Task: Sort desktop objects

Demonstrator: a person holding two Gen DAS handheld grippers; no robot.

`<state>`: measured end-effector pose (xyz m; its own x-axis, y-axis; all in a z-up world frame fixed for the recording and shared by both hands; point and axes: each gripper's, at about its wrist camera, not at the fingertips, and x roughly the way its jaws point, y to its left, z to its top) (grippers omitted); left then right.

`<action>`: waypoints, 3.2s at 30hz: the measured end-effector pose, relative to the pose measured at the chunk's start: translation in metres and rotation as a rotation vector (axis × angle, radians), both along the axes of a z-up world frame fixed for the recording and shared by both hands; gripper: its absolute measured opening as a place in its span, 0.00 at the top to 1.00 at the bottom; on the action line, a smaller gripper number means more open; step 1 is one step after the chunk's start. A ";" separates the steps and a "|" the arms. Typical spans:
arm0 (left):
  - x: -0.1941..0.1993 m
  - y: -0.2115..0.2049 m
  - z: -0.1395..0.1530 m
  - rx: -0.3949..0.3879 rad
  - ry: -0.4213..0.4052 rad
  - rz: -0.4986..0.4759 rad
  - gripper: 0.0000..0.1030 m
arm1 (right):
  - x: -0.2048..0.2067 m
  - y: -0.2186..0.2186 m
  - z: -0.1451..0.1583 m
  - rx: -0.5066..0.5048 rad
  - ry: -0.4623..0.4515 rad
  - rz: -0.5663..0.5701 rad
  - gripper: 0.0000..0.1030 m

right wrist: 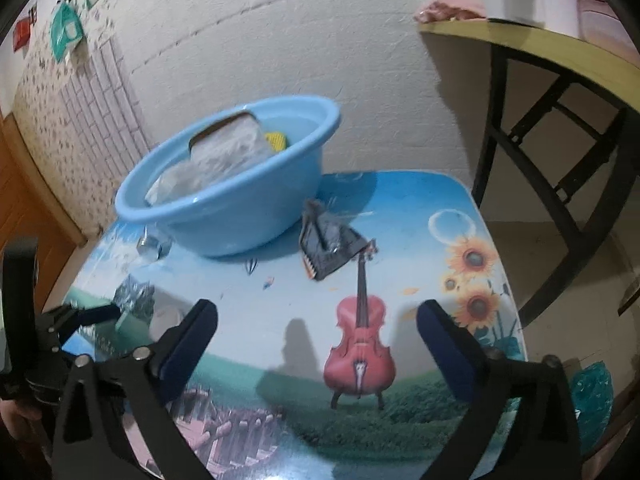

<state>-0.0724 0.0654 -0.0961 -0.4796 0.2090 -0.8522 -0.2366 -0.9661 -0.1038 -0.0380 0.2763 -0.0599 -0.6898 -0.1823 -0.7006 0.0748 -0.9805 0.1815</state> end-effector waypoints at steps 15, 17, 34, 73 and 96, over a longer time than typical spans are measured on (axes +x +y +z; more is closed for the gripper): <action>0.004 0.013 -0.004 -0.068 0.034 -0.035 0.00 | -0.009 0.010 -0.010 0.002 -0.038 -0.017 0.00; 0.004 0.014 -0.004 -0.078 0.043 -0.042 0.00 | -0.010 0.014 -0.011 0.001 -0.048 -0.017 0.00; 0.000 0.022 0.002 -0.064 0.115 -0.098 0.44 | -0.058 0.010 -0.023 0.083 -0.056 0.032 0.00; 0.017 -0.033 0.010 -0.069 0.081 0.073 0.64 | 0.006 -0.027 -0.003 0.077 -0.062 0.190 0.78; 0.030 -0.048 0.005 -0.076 0.090 0.082 0.64 | 0.026 -0.031 -0.006 0.098 -0.056 0.177 0.35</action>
<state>-0.0428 0.0176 -0.0913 -0.5675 0.1023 -0.8170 -0.1617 -0.9868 -0.0112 -0.0115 0.2457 -0.0663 -0.6129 -0.2263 -0.7571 0.2395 -0.9662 0.0950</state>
